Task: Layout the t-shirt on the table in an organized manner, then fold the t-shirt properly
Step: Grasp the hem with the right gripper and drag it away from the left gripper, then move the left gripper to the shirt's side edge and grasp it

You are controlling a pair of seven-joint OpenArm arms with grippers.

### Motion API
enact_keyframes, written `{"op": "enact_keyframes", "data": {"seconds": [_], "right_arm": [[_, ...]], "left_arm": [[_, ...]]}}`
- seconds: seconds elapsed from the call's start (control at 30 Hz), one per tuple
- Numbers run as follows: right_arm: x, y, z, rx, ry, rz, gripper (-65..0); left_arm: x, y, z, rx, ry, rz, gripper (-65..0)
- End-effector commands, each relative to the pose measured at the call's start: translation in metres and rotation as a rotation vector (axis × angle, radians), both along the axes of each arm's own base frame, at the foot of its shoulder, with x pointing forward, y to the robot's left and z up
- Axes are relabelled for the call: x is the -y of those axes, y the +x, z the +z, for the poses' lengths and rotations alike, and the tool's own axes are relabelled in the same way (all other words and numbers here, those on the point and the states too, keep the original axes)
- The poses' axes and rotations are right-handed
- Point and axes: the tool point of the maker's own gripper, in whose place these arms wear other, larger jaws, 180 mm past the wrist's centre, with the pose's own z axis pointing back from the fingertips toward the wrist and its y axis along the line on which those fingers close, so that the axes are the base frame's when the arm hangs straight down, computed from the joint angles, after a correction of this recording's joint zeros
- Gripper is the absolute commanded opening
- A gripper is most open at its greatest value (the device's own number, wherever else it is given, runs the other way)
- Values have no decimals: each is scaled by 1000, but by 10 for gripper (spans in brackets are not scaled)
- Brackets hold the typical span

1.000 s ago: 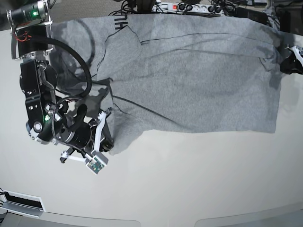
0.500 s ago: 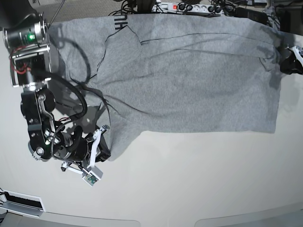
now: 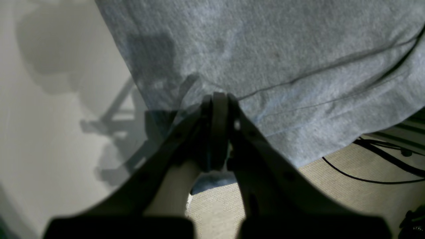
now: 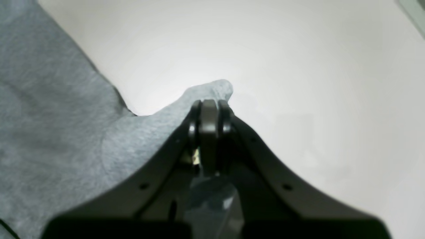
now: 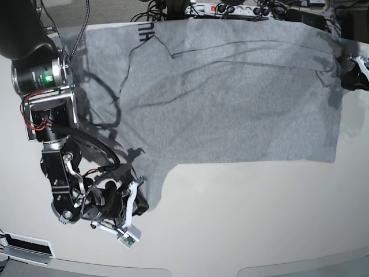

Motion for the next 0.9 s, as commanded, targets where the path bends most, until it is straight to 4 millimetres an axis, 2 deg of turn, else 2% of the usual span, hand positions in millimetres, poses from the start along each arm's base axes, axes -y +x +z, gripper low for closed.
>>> {"op": "enact_keyframes", "data": {"seconds": [0.0,0.07,0.1,0.17,0.23,0.27,0.33,0.5,0.53,0.57,0.63,0.67,0.73,0.77,0.87], "right_arm": [[3,19,28,77,9,-17,-650],[4,19,28,77,8,-17,-650],[4,19,28,78,8,-16,-620],[7,21,28,80,5,-31,-483],[21,26,30,92,-30,-72,-332],[29,29,31,96,-47,-86,-280],[46,33,35,102,-57,-125,-245],[104,37,37,-2,-104,-354,-248],[110,34,37,-32,-101,-360,-250],[110,29,36,-67,-85,-338,-267],[96,9,30,-142,-23,-204,-351],[84,-4,27,-173,8,-112,-424],[73,-27,10,-264,48,-57,-616],[70,-35,3,-295,58,-50,-650],[63,-58,-21,-359,106,-48,-650]], "left_arm": [[-3,10,12,39,5,-9,-650],[-3,10,12,40,5,-9,-650],[-3,10,12,40,5,-9,-650],[-3,10,12,40,5,-9,-650],[-3,10,12,39,5,-9,-650],[-3,10,12,38,6,-9,-650],[-3,10,12,38,6,-9,-650],[-3,10,12,39,5,-9,-650],[-3,10,12,40,5,-9,-650],[-3,10,12,40,5,-8,-650],[-2,13,14,57,-1,-7,-650],[-2,14,15,66,-6,-6,-650],[-1,16,16,72,-8,-6,-650],[-1,16,16,73,-13,-4,-650],[1,16,17,75,-24,-2,-650]]}}
